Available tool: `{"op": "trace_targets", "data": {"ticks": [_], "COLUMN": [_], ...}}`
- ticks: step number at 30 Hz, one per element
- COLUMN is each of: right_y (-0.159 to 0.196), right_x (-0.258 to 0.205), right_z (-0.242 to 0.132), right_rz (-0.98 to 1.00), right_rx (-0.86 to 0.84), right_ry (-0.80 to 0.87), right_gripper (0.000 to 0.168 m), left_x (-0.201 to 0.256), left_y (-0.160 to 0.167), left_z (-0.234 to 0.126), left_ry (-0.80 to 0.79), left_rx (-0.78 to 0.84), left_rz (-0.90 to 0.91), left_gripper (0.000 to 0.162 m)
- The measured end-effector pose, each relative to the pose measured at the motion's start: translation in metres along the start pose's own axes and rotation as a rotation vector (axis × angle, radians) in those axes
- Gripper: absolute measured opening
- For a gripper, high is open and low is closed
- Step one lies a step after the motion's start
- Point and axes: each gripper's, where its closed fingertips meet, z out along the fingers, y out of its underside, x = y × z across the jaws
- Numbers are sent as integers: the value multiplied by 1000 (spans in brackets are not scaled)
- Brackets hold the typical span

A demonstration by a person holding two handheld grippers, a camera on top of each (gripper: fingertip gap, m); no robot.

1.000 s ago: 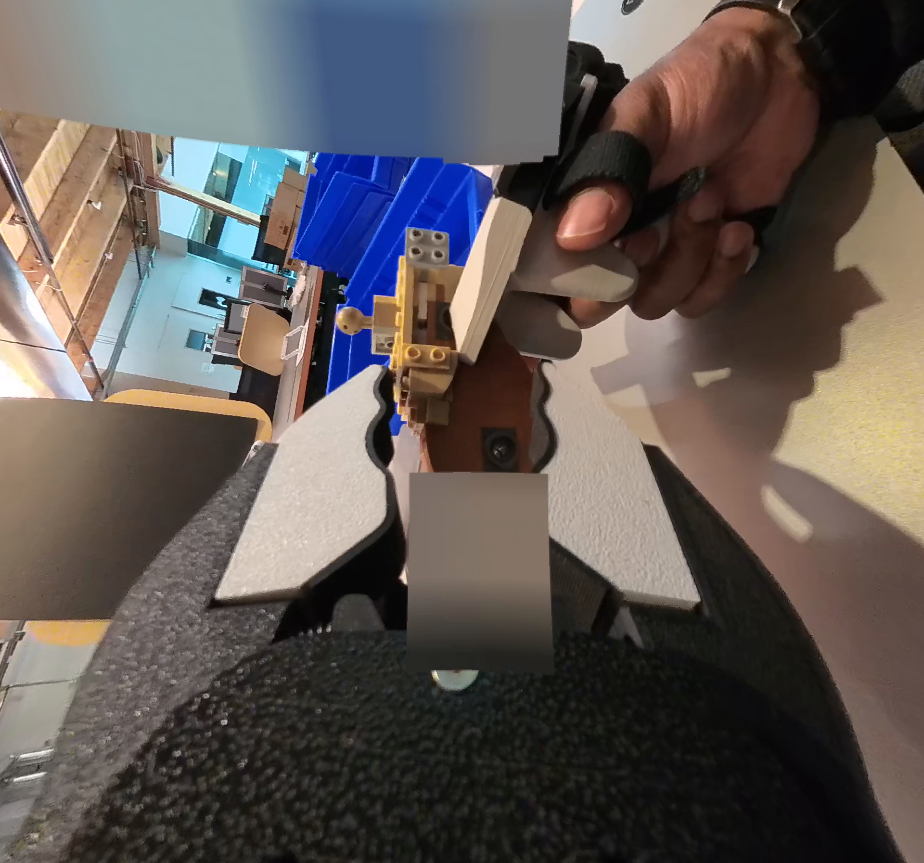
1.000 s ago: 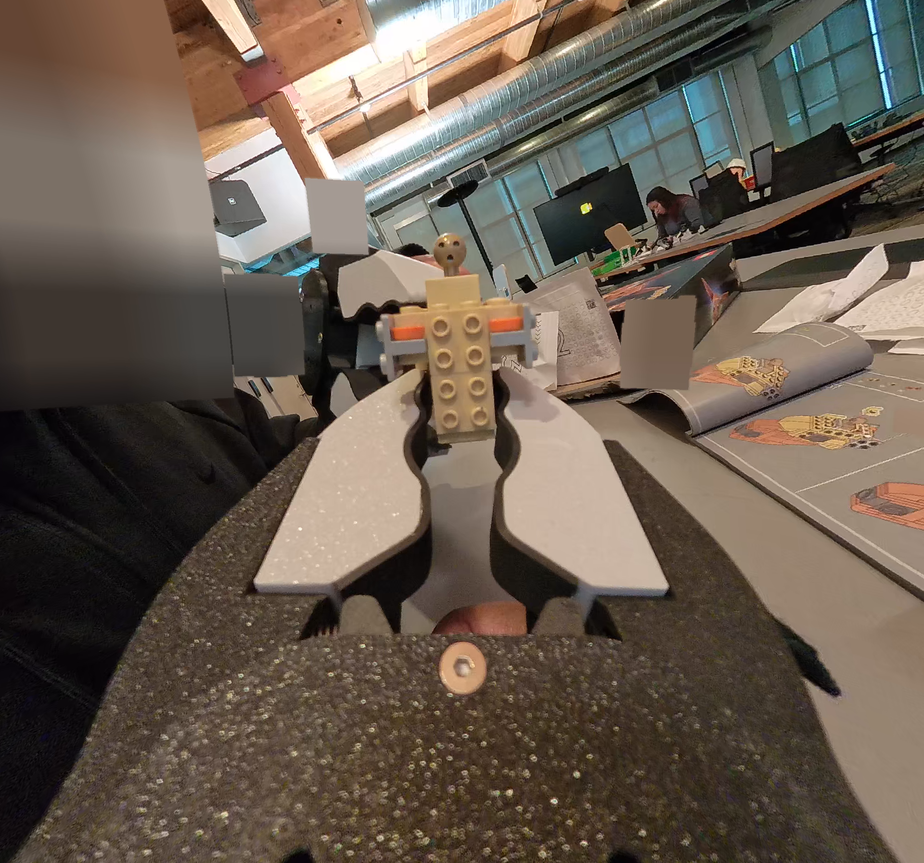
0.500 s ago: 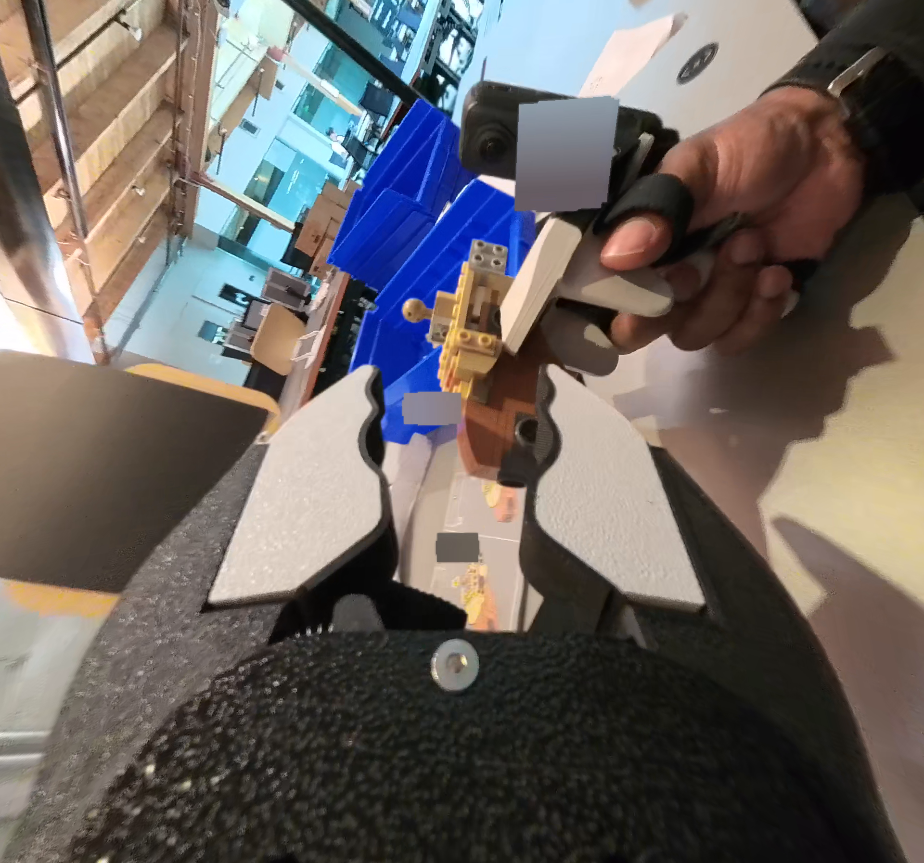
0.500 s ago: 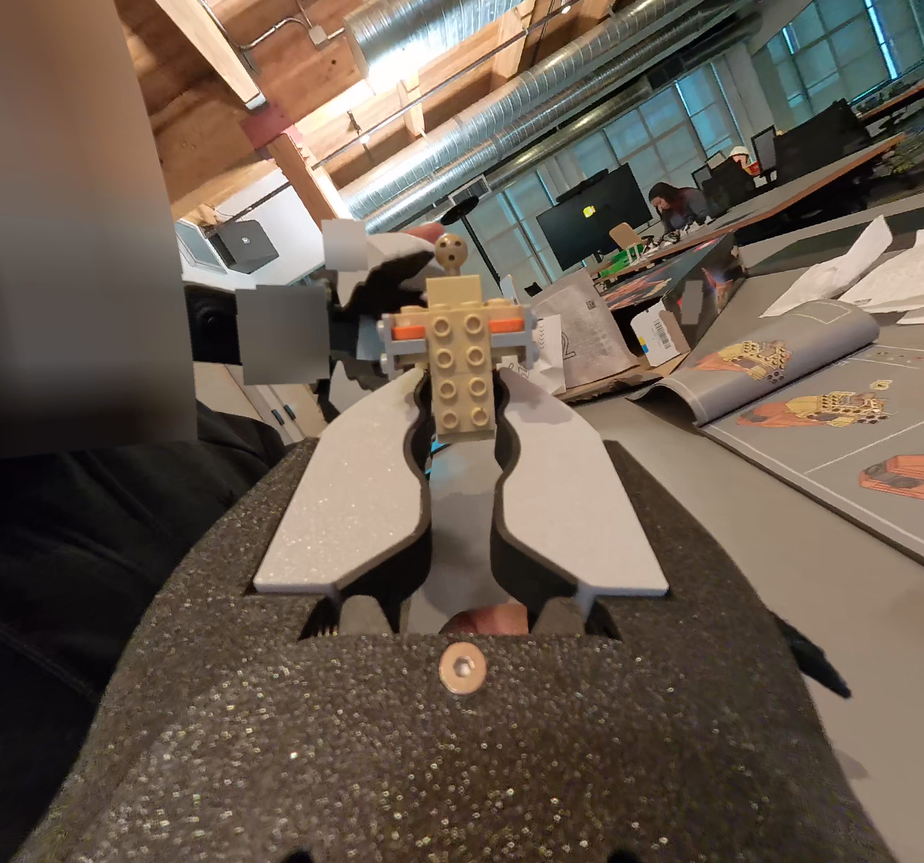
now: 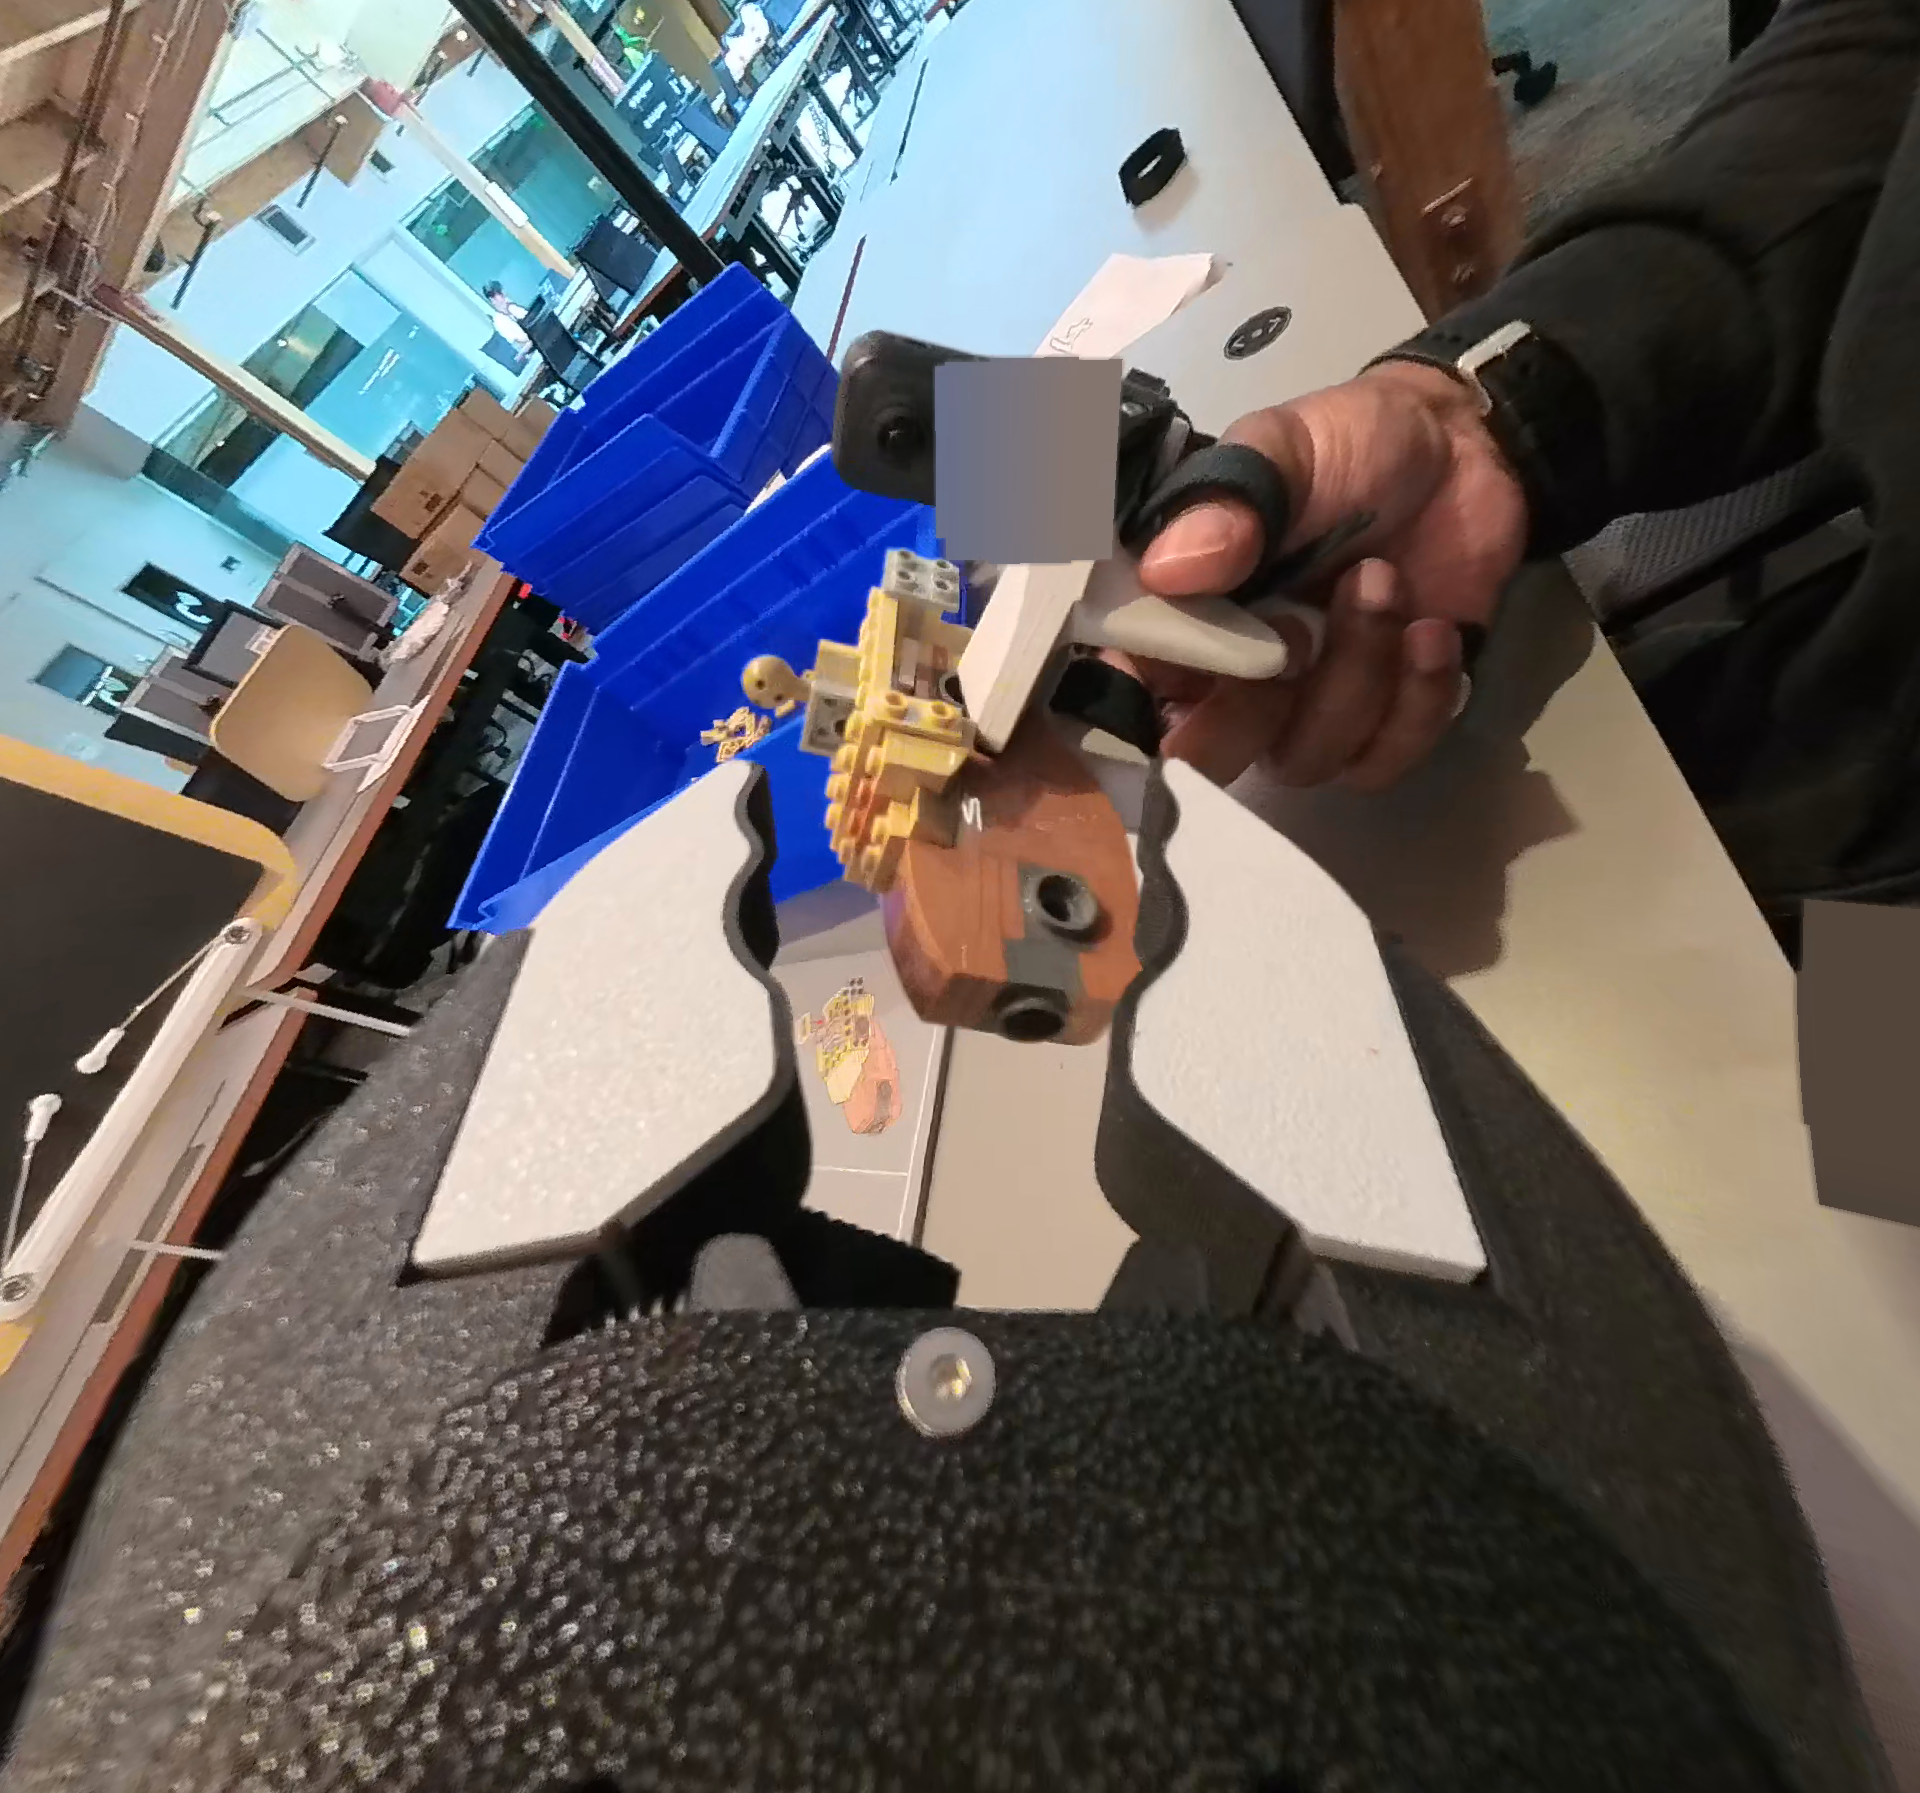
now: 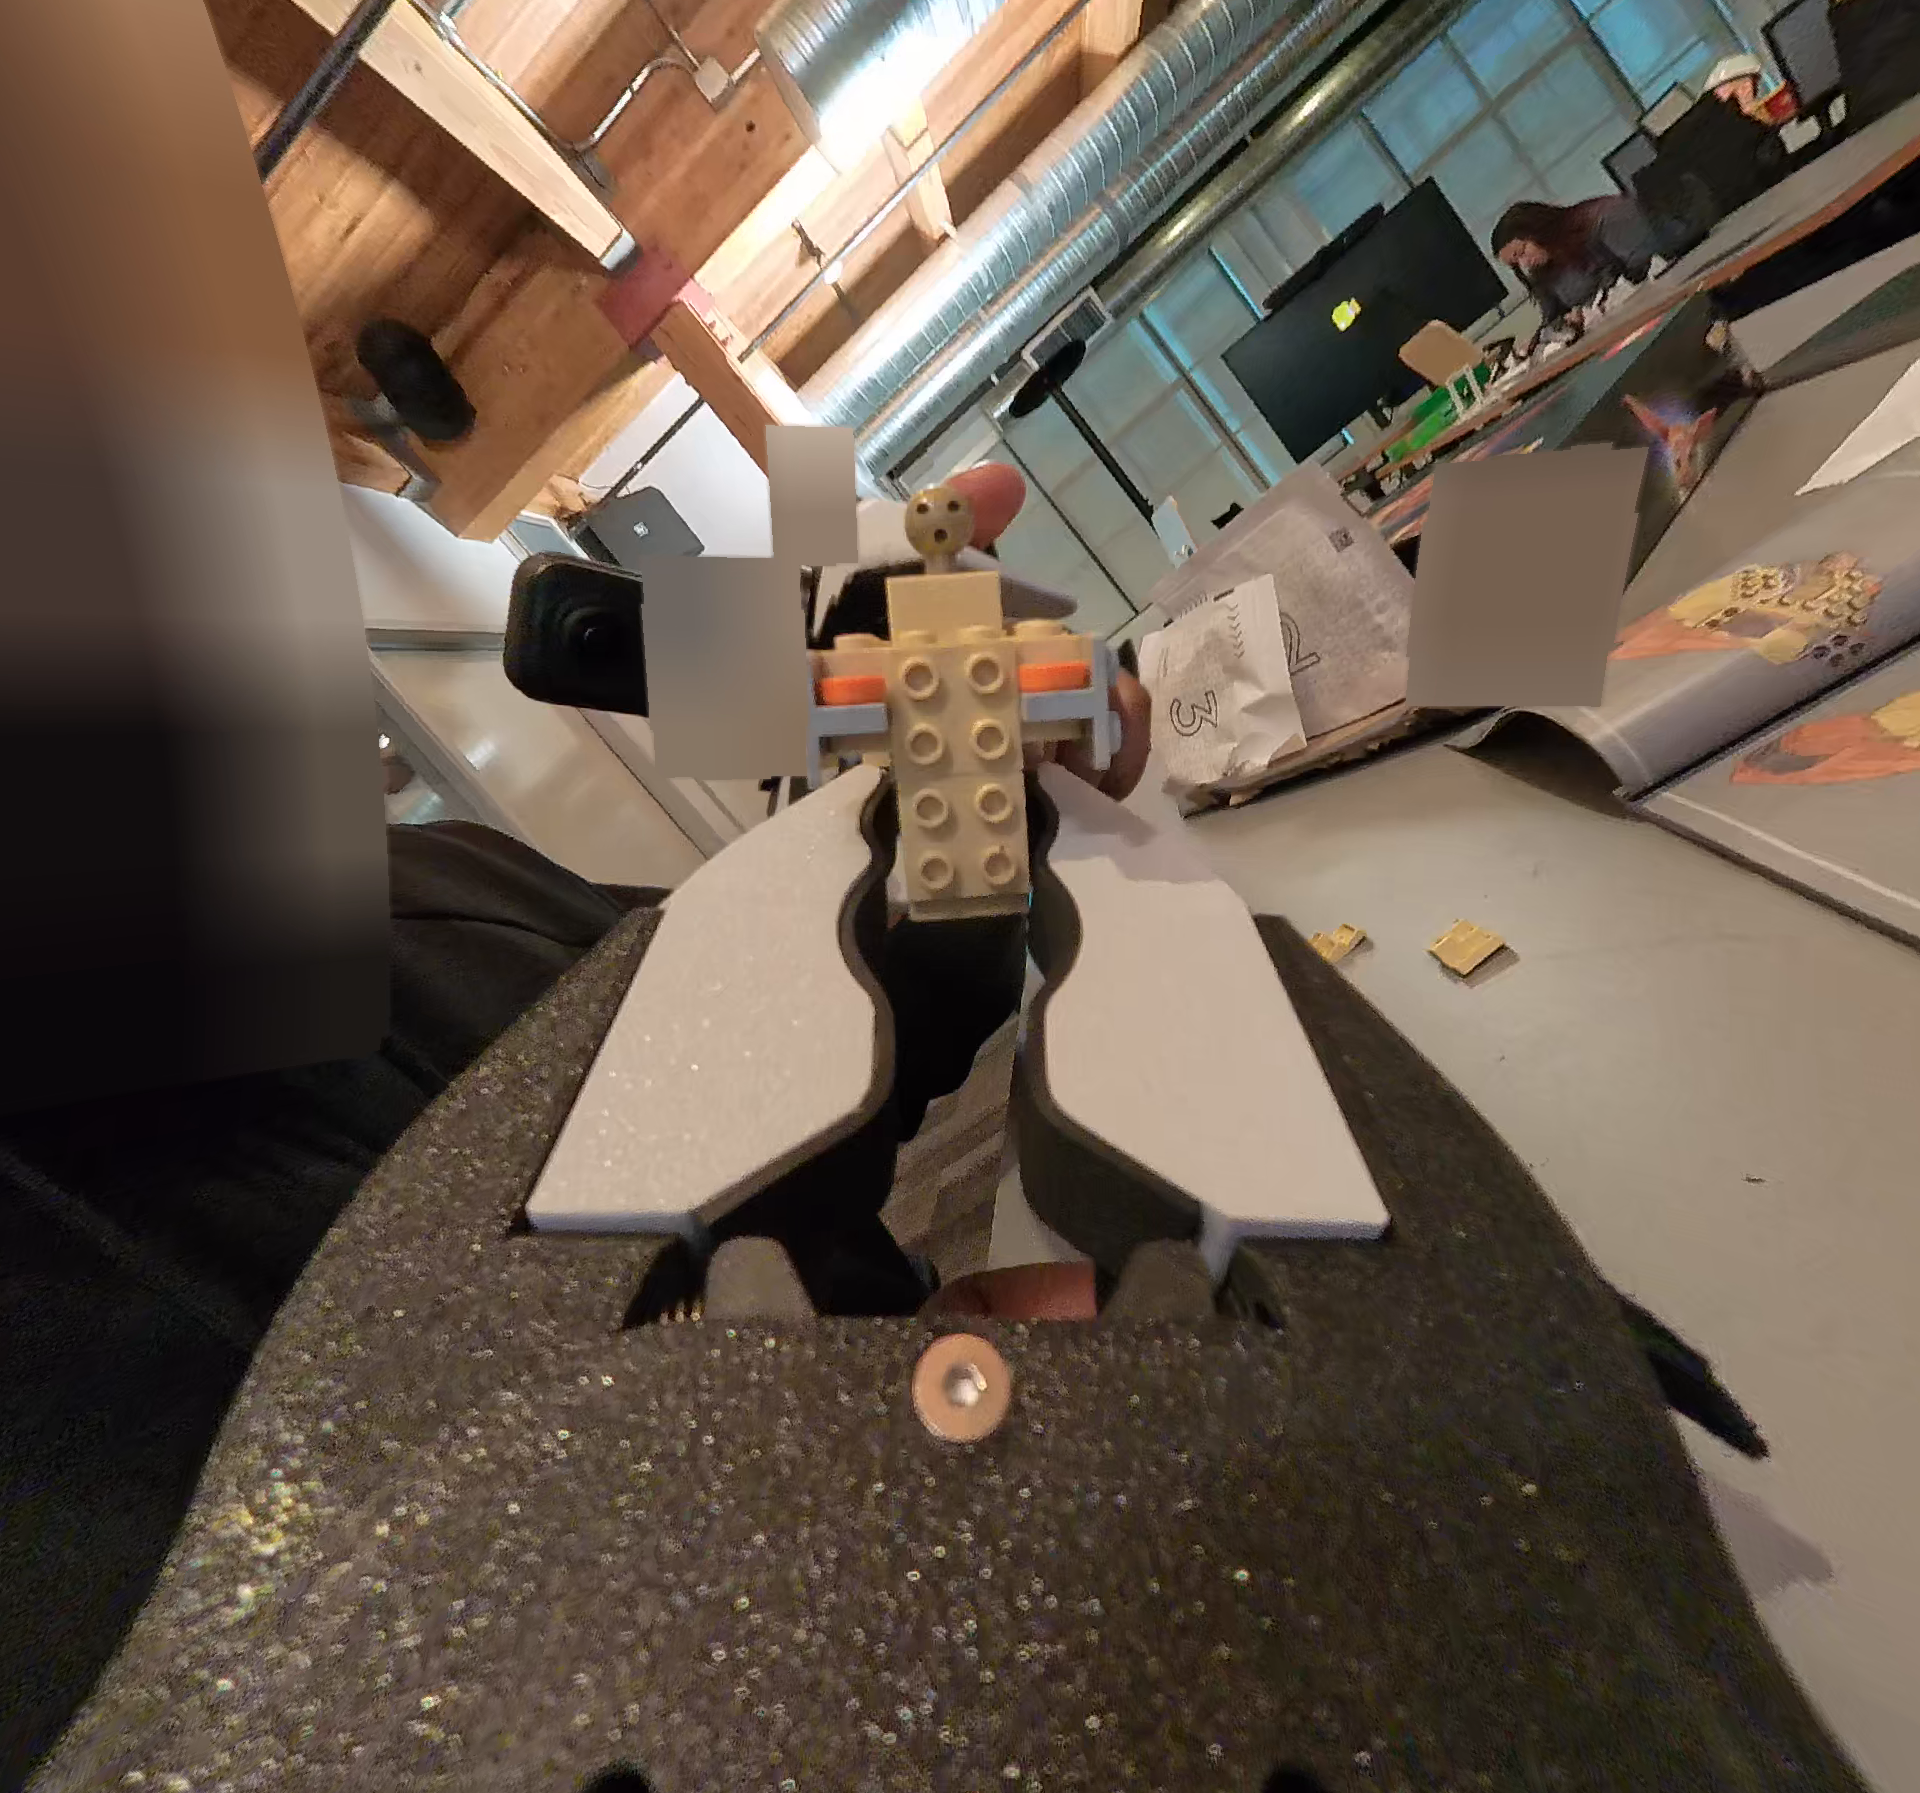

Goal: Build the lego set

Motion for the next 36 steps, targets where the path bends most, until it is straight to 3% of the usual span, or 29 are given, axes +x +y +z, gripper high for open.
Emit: {"op": "trace_targets", "data": {"ticks": [36], "right_y": [10], "right_x": [-7], "right_z": [10], "right_rz": [-50], "right_rx": [-87], "right_ry": [-3], "right_gripper": [23], "left_x": [11], "left_y": [17], "left_z": [6], "left_ry": [15], "left_rx": [-127], "left_rz": [244], "left_gripper": [64]}}
